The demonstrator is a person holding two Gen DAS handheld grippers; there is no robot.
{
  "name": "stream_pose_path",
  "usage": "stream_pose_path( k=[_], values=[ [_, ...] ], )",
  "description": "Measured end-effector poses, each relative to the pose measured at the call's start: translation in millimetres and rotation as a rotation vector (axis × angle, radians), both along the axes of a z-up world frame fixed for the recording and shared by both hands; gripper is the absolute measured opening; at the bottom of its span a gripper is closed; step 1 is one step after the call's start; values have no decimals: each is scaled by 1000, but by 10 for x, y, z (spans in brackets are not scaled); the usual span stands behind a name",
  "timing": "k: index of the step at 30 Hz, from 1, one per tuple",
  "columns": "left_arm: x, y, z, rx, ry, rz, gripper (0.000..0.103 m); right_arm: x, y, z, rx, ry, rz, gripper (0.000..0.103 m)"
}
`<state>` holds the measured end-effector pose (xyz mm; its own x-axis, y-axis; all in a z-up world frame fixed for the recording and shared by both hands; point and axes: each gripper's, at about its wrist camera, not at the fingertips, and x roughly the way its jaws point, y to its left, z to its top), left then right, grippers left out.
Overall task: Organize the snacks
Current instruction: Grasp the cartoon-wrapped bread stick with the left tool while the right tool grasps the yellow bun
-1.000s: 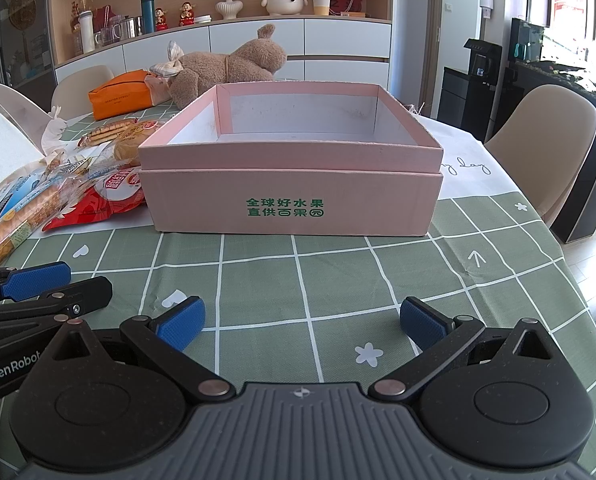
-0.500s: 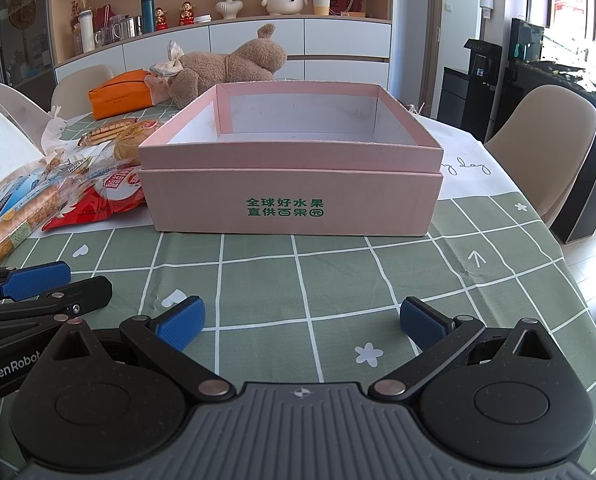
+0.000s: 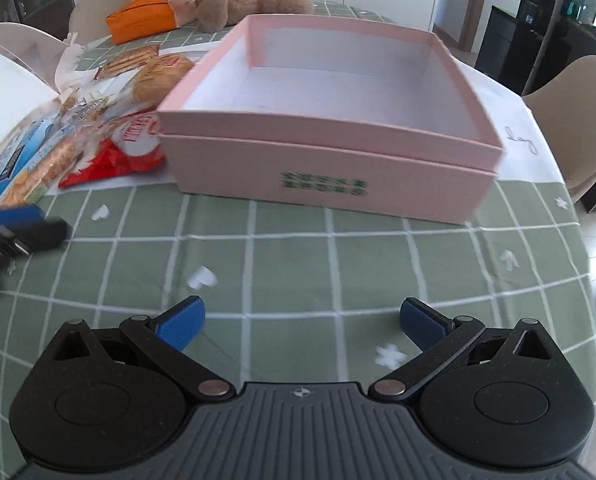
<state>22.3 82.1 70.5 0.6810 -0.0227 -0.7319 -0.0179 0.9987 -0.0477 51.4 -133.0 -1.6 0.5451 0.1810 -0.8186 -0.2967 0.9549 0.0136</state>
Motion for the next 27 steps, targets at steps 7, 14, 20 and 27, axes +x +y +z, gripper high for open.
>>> stream_pose_path(
  k=[7, 14, 20, 27],
  values=[
    [505, 511, -122, 32, 161, 55, 43, -2, 577, 60, -25, 18, 74, 102],
    [461, 655, -291, -94, 212, 68, 43, -40, 646, 287, -11, -19, 26, 97],
    [194, 640, -272, -150, 244, 94, 42, 59, 850, 629, 53, -92, 55, 88],
    [64, 747, -267, -159, 262, 121, 42, 586, 1517, 872, 3, -168, 132, 80]
  ],
)
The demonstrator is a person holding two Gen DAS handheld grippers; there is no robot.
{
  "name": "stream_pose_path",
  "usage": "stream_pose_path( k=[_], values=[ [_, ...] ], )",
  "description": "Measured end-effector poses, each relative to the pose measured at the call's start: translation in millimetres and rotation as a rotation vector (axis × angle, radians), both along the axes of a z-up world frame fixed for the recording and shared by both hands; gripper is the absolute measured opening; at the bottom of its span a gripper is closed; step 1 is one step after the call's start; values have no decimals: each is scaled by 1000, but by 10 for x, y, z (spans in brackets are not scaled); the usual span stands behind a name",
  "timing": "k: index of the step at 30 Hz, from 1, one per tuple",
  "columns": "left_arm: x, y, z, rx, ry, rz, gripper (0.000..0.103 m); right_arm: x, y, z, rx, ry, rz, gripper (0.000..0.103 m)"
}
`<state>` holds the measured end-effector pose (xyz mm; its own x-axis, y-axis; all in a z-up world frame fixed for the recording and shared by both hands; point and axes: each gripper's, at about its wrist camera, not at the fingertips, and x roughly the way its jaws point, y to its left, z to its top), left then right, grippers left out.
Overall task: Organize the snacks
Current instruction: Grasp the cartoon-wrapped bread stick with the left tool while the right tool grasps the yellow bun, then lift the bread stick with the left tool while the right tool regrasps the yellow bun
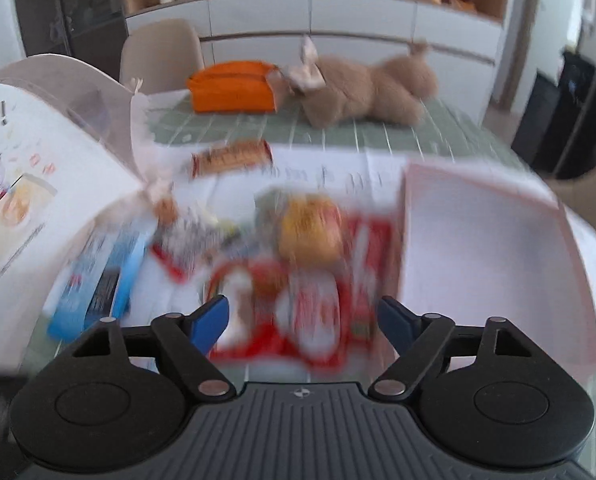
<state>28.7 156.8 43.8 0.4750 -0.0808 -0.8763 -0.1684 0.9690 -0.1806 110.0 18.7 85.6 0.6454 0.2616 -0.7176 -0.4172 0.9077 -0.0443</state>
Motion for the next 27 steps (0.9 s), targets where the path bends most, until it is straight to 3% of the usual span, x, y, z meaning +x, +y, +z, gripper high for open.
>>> stream_pose_path(
  k=[5, 7, 8, 9, 18, 27],
  values=[
    [-35, 87, 0, -16, 7, 6, 42, 700, 411, -161, -80, 9, -62, 80],
    [-48, 109, -2, -19, 6, 10, 42, 901, 552, -329, -137, 22, -81, 71],
    [-53, 121, 0, -23, 6, 13, 42, 961, 602, -408, -166, 47, -67, 53],
    [-52, 129, 0, -25, 5, 16, 42, 957, 628, -446, -184, 49, -64, 51],
    [-60, 182, -16, -75, 4, 51, 42, 206, 339, -379, -84, 184, 106, 41],
    [-3, -32, -17, -92, 2, 24, 41, -450, -390, -363, -45, 206, 51, 41]
  ],
)
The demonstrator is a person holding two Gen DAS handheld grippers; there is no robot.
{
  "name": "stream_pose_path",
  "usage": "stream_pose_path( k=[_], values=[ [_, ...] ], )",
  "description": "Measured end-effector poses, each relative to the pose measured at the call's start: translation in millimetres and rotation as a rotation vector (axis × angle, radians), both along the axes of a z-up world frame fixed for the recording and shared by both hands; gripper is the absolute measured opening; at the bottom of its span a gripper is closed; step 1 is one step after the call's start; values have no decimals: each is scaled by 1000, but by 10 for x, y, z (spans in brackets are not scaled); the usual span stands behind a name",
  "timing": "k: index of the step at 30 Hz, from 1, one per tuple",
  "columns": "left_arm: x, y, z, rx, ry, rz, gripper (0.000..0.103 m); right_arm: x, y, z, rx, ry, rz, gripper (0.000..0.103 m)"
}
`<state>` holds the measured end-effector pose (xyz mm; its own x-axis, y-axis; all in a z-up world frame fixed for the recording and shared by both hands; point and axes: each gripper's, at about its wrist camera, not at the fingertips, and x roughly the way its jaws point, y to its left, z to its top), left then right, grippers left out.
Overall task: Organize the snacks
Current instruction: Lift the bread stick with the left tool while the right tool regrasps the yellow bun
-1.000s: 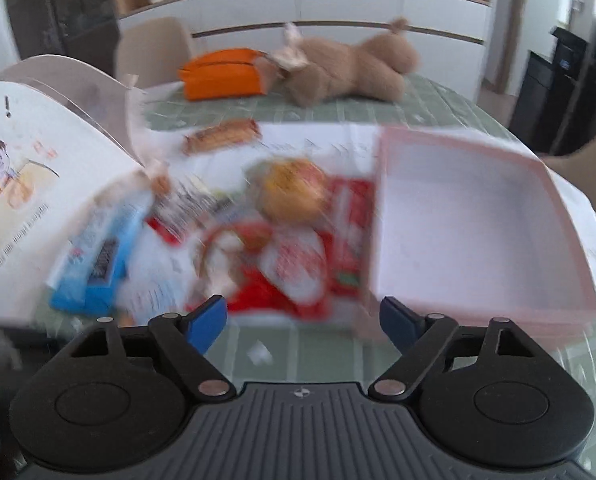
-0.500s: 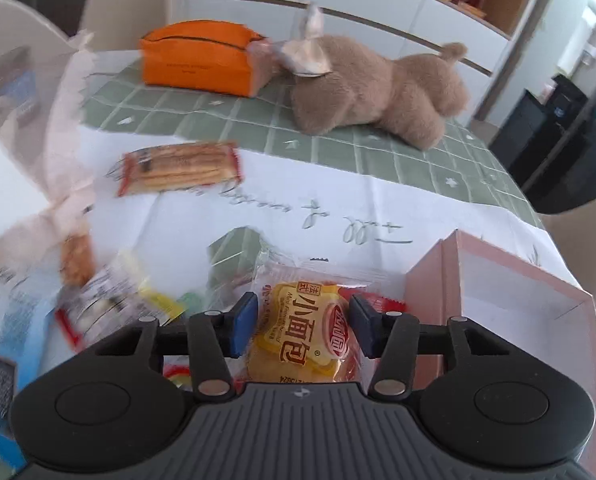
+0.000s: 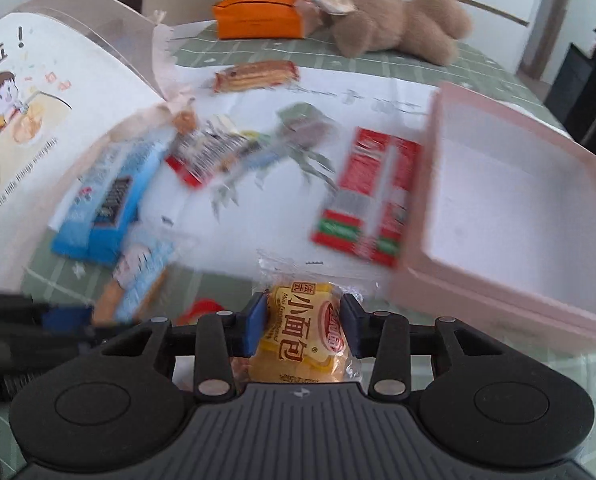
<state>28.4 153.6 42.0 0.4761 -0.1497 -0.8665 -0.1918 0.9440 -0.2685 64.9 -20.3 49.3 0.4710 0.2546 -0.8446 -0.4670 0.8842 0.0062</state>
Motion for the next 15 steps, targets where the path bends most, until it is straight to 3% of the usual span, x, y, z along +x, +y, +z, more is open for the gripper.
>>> stream_pose_path(
  k=[4, 8, 12, 15],
  values=[
    [94, -181, -8, -10, 6, -42, 40, -85, -298, 5, -3, -2, -41, 46],
    [104, -373, -20, -12, 2, -96, 39, -204, -596, -40, -77, -41, -93, 64],
    [73, -475, -18, 1, -6, -115, 39, -243, -909, -188, -153, -33, -173, 67],
    [48, -468, 12, 0, -21, -103, 38, -270, -1103, -227, -83, 19, -204, 67]
  ],
)
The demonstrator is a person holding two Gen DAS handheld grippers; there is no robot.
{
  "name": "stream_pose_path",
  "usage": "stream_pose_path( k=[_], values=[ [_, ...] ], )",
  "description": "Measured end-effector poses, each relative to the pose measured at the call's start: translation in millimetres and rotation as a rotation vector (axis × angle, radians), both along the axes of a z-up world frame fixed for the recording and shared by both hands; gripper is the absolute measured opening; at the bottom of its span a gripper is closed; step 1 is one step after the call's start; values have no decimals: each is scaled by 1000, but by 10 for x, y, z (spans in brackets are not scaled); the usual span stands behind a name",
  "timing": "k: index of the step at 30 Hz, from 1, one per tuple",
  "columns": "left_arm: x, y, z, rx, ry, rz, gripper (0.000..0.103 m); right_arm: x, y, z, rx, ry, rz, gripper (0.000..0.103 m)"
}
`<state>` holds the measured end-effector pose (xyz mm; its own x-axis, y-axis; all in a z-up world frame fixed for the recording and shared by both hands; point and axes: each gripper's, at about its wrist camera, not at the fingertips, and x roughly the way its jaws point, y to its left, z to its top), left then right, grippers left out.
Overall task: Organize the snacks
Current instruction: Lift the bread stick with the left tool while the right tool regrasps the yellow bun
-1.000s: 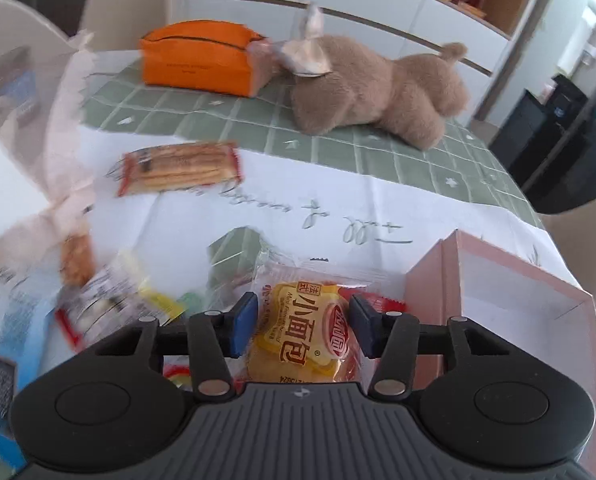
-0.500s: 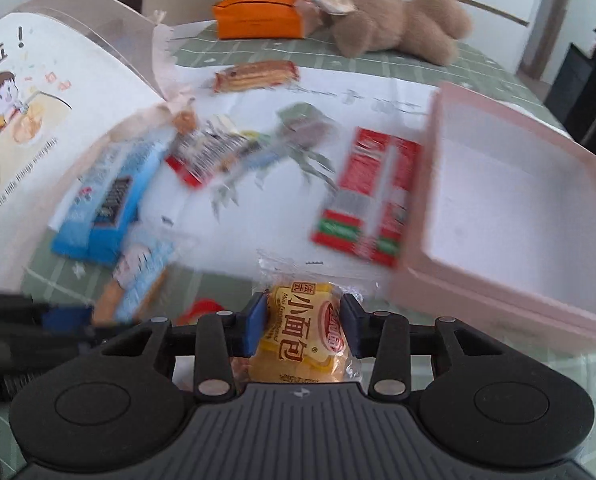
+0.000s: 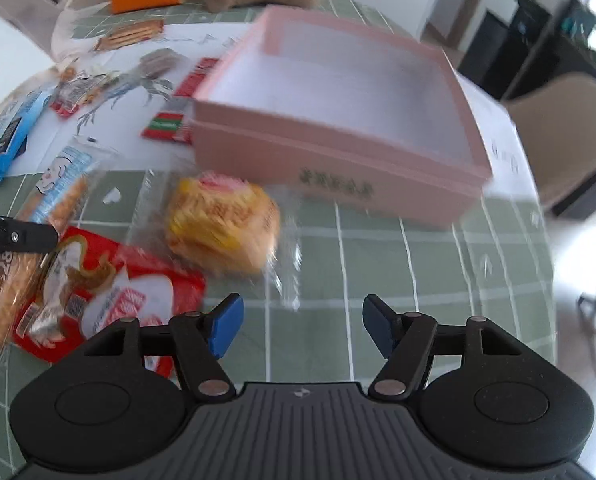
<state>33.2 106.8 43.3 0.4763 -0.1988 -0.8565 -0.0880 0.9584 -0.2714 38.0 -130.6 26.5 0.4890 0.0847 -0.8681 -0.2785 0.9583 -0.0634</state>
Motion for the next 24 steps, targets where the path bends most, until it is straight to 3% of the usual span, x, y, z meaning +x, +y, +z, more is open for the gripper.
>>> stream_pose_path(
  k=[4, 9, 18, 24],
  values=[
    [-20, 36, 27, 16, -5, 20, 37, -52, -67, 21, 126, 44, -18, 74],
    [-79, 41, 38, 16, 1, 19, 37, -34, 98, 13, 230, 109, -10, 74],
    [-219, 66, 55, 8, 3, 43, 37, -86, 368, 88, 224, 78, 124, 75],
    [-336, 90, 62, 30, 6, 75, 37, -34, 378, 57, 229, 71, 122, 76]
  ],
)
